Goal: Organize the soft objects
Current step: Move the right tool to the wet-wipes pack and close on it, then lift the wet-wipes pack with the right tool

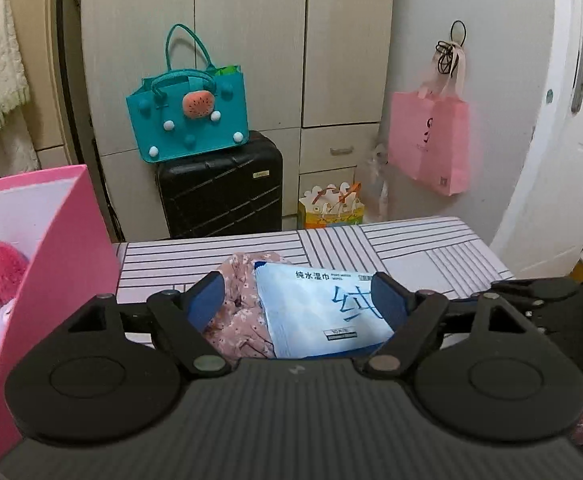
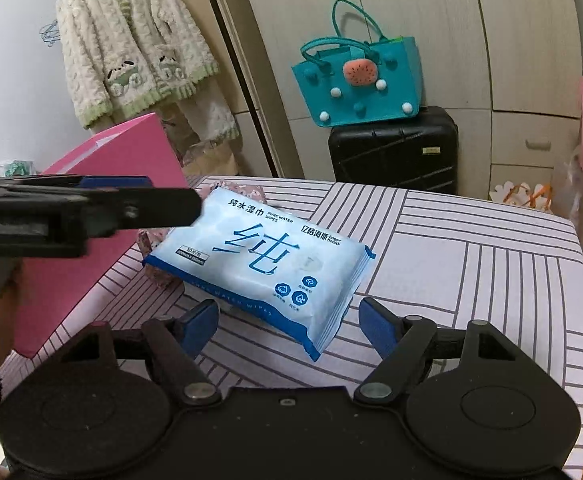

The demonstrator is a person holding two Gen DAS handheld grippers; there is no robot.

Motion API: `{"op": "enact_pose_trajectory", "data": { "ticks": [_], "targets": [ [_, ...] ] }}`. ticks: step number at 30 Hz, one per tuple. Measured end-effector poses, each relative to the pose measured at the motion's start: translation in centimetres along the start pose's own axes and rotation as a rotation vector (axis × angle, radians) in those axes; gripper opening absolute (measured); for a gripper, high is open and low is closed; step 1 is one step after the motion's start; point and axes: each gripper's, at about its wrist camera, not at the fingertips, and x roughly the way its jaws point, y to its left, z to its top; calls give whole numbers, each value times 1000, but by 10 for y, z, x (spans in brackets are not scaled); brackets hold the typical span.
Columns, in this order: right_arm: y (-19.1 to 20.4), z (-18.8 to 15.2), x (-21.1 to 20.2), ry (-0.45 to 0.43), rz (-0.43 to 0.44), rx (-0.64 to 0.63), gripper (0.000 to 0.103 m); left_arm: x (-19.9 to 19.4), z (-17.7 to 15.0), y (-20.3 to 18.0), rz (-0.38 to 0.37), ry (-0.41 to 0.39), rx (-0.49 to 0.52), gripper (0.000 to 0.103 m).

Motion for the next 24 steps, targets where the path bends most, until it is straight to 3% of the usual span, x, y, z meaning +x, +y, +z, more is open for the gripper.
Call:
{"op": "enact_pose_trajectory", "data": {
  "ticks": [3,7,16,24],
  "targets": [
    [-3,-2,-1,-11,6,12,77,7,-3,3,-29,17,-29,58],
    [-4,-2,-1,-17,-8,5,66,16,-9,1,-37,62,-27,42],
    [4,-6,0,-29,-48,-56,51,25,-14,6,-58,110,-102,38],
    [3,-5,-7,-37,-43,-41,48,16,-16,-1,-100,57,-100,38]
  ]
}}
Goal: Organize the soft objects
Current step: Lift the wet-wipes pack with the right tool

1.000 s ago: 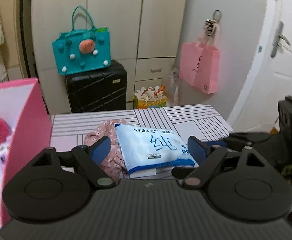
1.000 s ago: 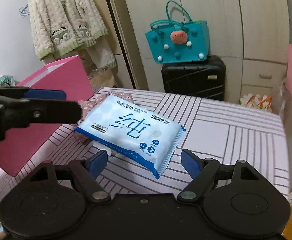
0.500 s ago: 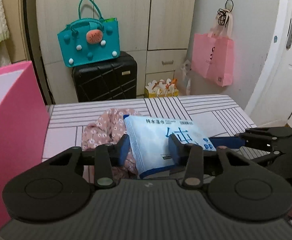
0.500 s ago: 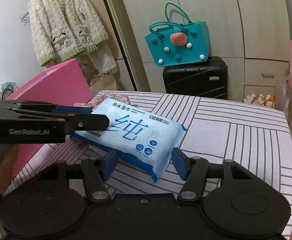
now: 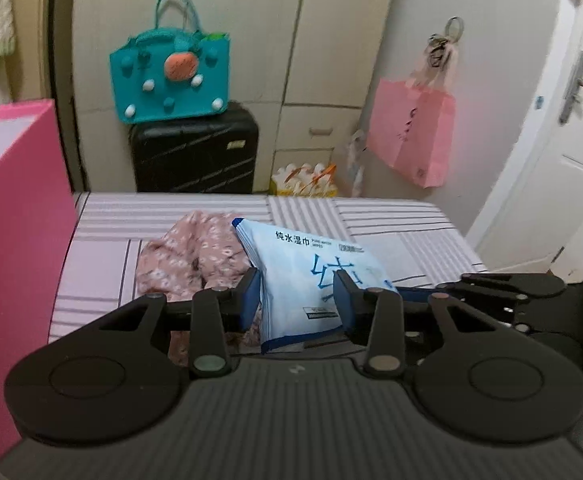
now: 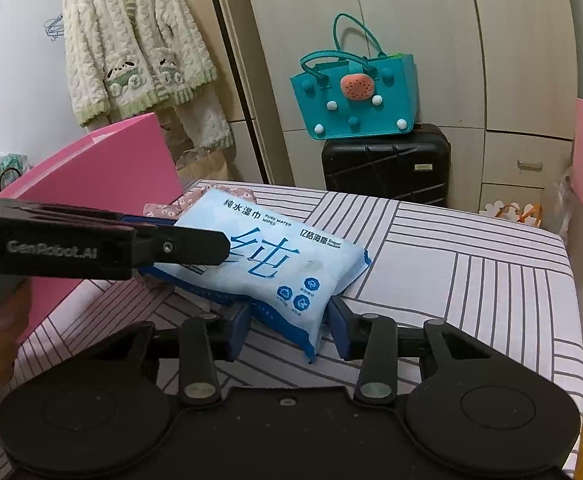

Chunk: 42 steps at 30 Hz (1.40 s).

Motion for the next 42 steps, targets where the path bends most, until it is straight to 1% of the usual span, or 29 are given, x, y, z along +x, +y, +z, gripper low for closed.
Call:
{"op": "enact_pose_trajectory", "data": {
  "ticks": [3,8,11,14,16,19,21,22,25,27,33,35,38,40,42],
  "targets": [
    [4,0,-8,-10,-4,7,47,-10,1,-6,-11,-24,31,38],
    [23,-2,-28,-29,-60,-54,48,-22,-1,-15,-4,-15,85,38],
    [31,-2,-37,-27,-79,-64,48,-30,-4,-16,-19,-9,82,39],
    [38,-5,-46,-30,-97,-76,48,-37,-7,-17,-42,-3,76,43],
    [41,-7,-50,-28,-102,-80,48,-42,-9,-19,-53,3,87,52],
    [45,-11,-56,-22,-114,-87,47,-45,-12,-21,-89,19,90,54],
    [49,-15,-60,-19,-127,-105,41,-46,-15,-24,-87,25,115,54],
    [49,-16,-63,-19,-127,-104,39,-48,-16,-25,-84,23,130,55],
    [49,-22,-69,-23,-117,-92,36,-53,-19,-29,-92,18,174,57],
    [45,-27,-73,-25,-112,-77,36,-56,-19,-31,-120,25,196,61],
    [27,-38,-75,-18,-73,17,36,-59,-20,-37,-201,25,244,65],
    [25,-40,-73,-5,-75,25,35,-57,-20,-37,-227,30,246,64],
    [26,-43,-71,9,-78,22,34,-47,-21,-33,-238,72,223,59],
    [24,-43,-72,9,-78,24,34,-42,-18,-30,-230,99,194,48],
    [23,-43,-76,7,-77,32,34,-38,-16,-26,-222,119,176,44]
  ]
}}
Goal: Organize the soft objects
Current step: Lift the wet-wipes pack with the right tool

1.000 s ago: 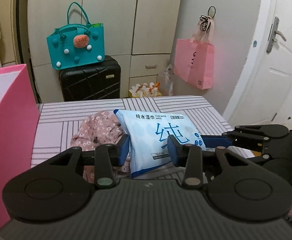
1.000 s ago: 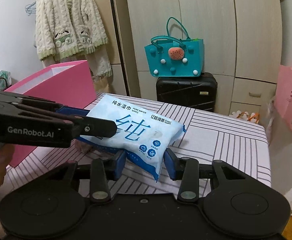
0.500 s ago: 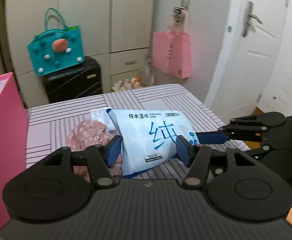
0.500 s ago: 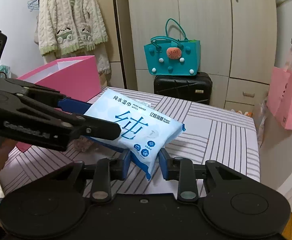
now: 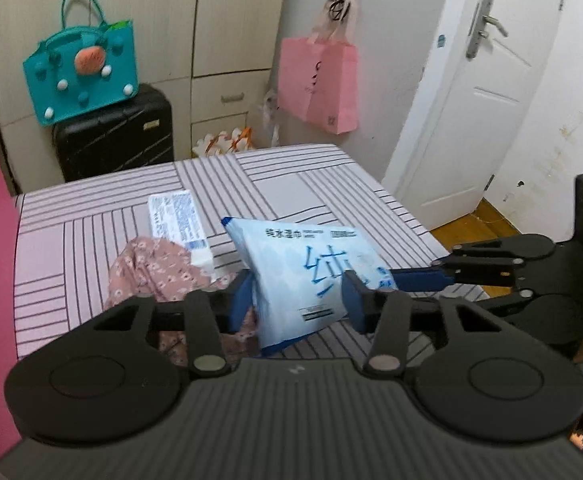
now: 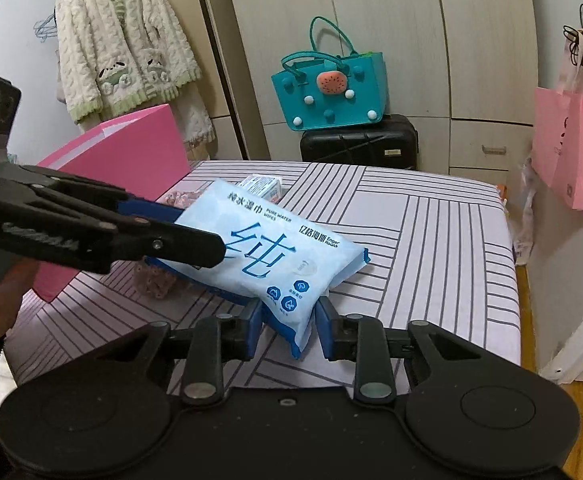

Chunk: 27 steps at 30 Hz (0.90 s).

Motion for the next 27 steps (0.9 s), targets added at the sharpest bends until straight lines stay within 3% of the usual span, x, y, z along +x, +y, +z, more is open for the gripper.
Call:
{"op": "enact_pose_trajectory", "data": {
  "ticks": [6,11,27],
  "targets": [
    [8,3,-11,37,5,-7,37,-8,-6,-11,22,31,28,44],
    [22,3,-23,109,1,-19,41,-24,-11,-16,-13,93,6,44],
    [85,6,-87,214,28,-113,41,-113,-37,-40,-67,118,50,46]
  ]
}}
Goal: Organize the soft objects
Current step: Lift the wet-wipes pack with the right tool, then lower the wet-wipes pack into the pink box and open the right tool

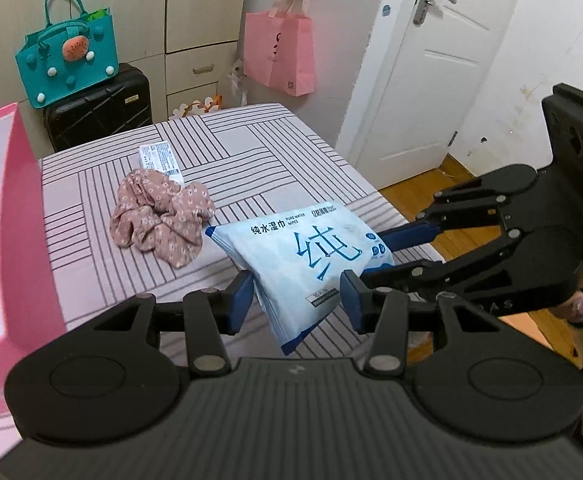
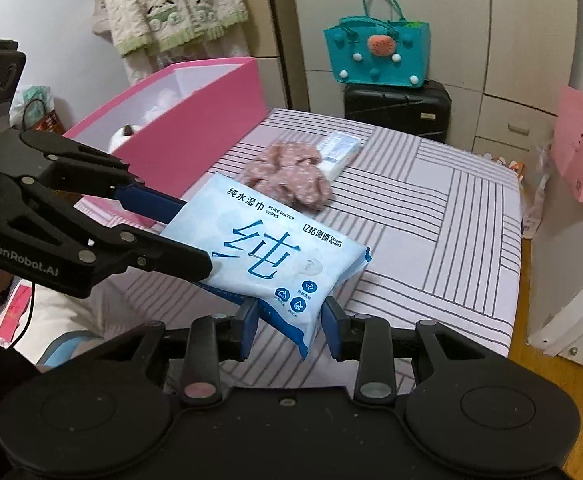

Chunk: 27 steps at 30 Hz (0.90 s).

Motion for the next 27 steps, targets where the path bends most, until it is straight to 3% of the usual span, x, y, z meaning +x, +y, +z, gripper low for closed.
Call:
{"op": "enact_pose_trajectory", "data": {
  "ticks": [14,27],
  "targets": [
    [75,17,-51,-56,-10,-198,41,-78,-26,-2,31,-53,-13,46],
    [129,54,-48,-97,17,-331,42,-136,-45,24,114,-168,-36,46]
  ]
}}
